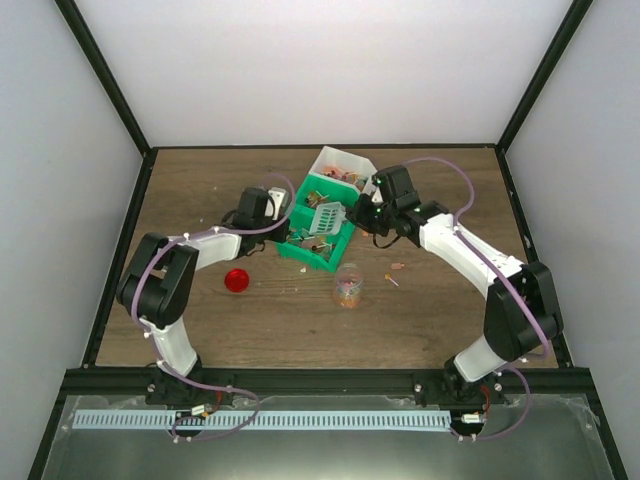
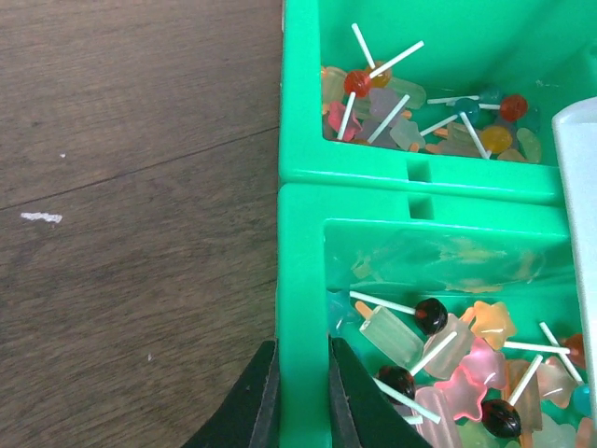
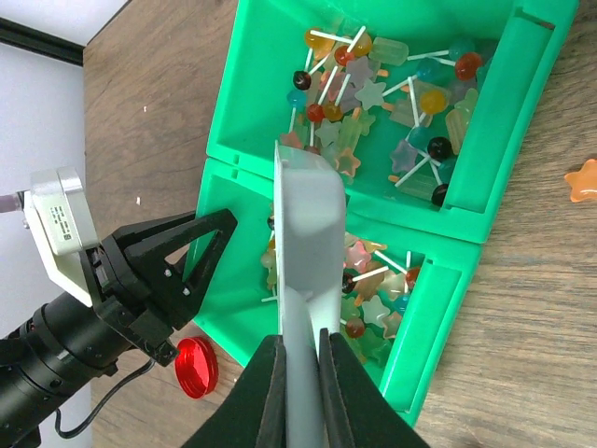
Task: Pack the candies
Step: Scoop the fake candies from the storage box.
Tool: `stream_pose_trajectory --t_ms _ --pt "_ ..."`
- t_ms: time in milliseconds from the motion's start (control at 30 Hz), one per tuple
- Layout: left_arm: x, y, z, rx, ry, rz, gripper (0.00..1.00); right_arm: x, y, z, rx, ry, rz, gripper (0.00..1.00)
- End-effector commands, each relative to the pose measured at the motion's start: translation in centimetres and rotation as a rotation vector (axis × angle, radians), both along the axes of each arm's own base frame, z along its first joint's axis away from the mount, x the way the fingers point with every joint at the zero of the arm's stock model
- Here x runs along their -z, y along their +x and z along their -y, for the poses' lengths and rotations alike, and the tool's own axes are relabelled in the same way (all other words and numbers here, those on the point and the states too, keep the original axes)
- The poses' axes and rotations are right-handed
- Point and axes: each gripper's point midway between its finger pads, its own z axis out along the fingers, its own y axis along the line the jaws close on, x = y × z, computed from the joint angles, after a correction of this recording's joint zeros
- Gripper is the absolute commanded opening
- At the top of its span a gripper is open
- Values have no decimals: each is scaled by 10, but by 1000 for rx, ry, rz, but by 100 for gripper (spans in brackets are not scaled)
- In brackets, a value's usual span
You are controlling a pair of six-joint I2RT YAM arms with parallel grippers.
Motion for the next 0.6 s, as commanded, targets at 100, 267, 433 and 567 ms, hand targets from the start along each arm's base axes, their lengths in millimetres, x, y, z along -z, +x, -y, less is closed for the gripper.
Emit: stream_pose_trajectory --t_ms 100,267,433,567 --pt "0 6 23 -11 -47 1 4 -8 1 20 75 -37 -9 1" --pt "-7 12 29 -40 -69 19 4 -15 -6 29 82 -64 -10 1" --pt "-10 20 35 -60 -99 19 4 -19 -12 44 103 -77 -11 1" --pt "-7 25 44 -58 -100 12 4 -24 -12 58 133 -79 5 1"
